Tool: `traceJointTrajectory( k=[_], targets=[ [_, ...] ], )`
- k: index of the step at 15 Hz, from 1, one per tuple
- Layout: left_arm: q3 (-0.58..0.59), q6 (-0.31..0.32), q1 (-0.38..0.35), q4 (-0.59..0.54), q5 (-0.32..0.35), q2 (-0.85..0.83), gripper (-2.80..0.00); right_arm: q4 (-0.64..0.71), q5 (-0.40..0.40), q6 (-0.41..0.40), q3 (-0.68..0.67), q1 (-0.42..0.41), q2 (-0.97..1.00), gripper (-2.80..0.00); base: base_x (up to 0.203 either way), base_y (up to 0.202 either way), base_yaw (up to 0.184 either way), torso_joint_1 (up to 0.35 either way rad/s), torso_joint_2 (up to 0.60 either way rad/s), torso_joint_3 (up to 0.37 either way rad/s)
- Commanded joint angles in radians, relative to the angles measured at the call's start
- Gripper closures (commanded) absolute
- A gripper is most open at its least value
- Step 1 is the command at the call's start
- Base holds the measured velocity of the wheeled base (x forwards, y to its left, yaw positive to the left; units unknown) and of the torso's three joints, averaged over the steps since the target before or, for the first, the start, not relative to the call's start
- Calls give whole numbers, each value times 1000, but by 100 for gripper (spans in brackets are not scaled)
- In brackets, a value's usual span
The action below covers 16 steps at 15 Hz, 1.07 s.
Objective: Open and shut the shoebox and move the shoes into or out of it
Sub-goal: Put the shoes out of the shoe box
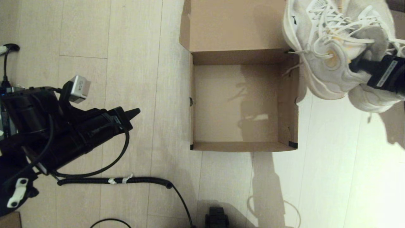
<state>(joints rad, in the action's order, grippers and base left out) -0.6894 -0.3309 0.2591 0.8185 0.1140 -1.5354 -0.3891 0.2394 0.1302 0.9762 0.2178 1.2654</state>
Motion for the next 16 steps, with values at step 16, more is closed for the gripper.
traceJointTrajectory(
  k=[16],
  targets=[
    [-4, -9, -32, 18, 12, -37, 0, -119, -51, 1, 191, -321, 281, 0, 0, 0, 0, 0, 0, 0]
  ],
)
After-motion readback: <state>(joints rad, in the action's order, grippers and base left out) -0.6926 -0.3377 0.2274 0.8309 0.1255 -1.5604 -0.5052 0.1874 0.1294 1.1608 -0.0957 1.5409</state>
